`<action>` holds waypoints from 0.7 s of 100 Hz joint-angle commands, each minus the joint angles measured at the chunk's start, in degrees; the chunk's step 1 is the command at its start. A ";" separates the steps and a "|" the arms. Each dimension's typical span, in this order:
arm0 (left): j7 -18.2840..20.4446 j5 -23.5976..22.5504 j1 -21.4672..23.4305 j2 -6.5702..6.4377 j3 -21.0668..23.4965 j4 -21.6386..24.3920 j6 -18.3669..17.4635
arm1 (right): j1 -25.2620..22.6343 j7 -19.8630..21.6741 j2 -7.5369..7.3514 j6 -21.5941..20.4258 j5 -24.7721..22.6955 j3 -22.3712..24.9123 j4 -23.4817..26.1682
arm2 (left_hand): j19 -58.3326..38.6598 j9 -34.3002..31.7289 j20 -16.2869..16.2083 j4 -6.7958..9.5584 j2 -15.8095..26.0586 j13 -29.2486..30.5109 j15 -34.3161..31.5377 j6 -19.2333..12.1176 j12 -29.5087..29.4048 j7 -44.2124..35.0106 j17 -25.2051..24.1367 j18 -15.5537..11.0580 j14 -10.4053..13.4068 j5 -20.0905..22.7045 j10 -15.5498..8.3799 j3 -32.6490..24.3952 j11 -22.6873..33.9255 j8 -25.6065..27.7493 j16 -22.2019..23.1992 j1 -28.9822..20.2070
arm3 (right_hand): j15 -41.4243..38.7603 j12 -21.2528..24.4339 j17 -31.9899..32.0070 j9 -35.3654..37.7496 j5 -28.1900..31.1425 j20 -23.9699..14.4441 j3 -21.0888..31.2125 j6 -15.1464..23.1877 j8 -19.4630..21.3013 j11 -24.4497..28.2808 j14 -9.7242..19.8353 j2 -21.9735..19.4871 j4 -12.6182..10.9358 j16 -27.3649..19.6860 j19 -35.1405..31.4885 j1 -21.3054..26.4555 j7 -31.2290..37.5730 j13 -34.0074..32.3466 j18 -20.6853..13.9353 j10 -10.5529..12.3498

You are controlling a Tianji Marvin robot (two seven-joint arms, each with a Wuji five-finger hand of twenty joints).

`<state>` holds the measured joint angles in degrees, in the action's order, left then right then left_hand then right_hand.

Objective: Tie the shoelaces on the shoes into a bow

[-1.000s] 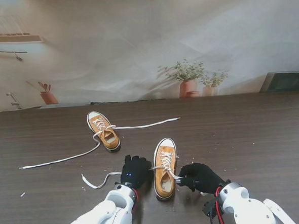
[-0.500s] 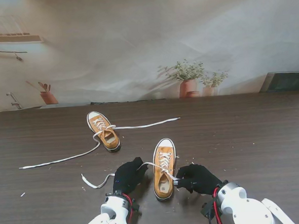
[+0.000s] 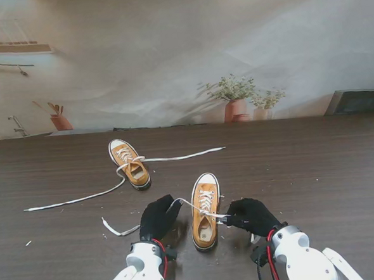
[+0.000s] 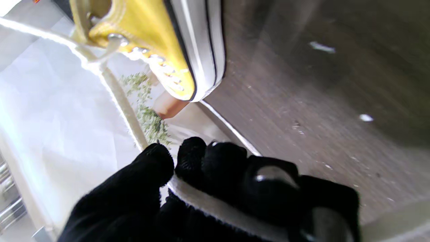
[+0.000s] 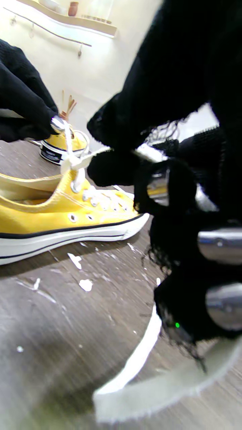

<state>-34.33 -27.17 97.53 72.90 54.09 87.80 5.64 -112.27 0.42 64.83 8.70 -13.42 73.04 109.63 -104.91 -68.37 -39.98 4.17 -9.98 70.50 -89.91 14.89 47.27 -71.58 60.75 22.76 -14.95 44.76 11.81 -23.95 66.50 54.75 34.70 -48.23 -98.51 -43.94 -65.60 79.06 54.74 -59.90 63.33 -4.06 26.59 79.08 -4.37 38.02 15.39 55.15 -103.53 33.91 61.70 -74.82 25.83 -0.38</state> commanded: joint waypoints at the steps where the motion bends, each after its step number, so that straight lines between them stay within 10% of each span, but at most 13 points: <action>1: 2.95 0.27 0.86 -1.18 0.55 1.71 1.25 | -0.54 -0.32 0.10 0.56 -1.05 0.56 -0.45 | -15.05 -4.55 -3.98 1.52 2.25 2.33 -7.26 -0.73 1.69 -1.03 2.60 -17.40 5.21 1.17 1.22 2.20 4.59 1.42 1.55 1.19 | -5.85 -1.41 -2.11 4.27 1.03 -1.29 1.52 -1.27 -1.14 4.41 1.56 0.86 0.88 1.32 -16.44 1.67 0.84 -0.09 1.24 -0.49; 24: 10.70 -0.27 2.06 -2.88 1.56 5.17 9.47 | -1.93 -4.58 0.95 3.06 -4.20 2.14 -1.99 | -15.06 -5.77 -7.58 -0.01 4.28 2.29 -10.60 -1.54 0.07 2.24 2.83 -18.03 7.02 0.92 -4.02 8.70 10.45 -0.38 0.06 -3.18 | -6.04 -2.25 -2.39 4.19 0.96 -2.11 1.19 0.09 -0.23 6.61 1.19 0.32 0.90 2.36 -16.44 1.40 1.12 -0.06 0.18 0.63; 70: 10.43 -5.89 3.15 -3.39 2.79 6.84 16.39 | -0.07 -9.46 2.21 11.32 -7.11 1.12 -4.88 | -15.06 -6.84 -10.37 0.45 7.62 2.26 -13.03 -1.82 -1.14 2.78 3.27 -21.90 9.87 0.36 -7.82 14.86 13.48 3.30 -0.13 -6.59 | -6.25 -2.79 -2.43 4.14 2.32 -3.17 2.63 -3.74 1.08 7.76 -0.53 1.12 0.92 3.71 -16.44 2.41 1.20 0.02 0.35 0.58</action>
<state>-24.27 -33.37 100.24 69.58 56.49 94.19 22.88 -112.38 -9.48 66.76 20.15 -20.17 74.10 105.20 -105.14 -71.13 -49.68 4.50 -5.77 71.05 -97.60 12.84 47.44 -68.99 61.57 15.69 -8.25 44.70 4.08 -10.60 76.66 56.96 34.71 -52.24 -98.91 -45.90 -65.60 79.63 55.37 -61.88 63.27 -5.70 26.62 82.67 -5.83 38.21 15.92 57.92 -103.54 34.24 61.77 -74.43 25.85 -0.42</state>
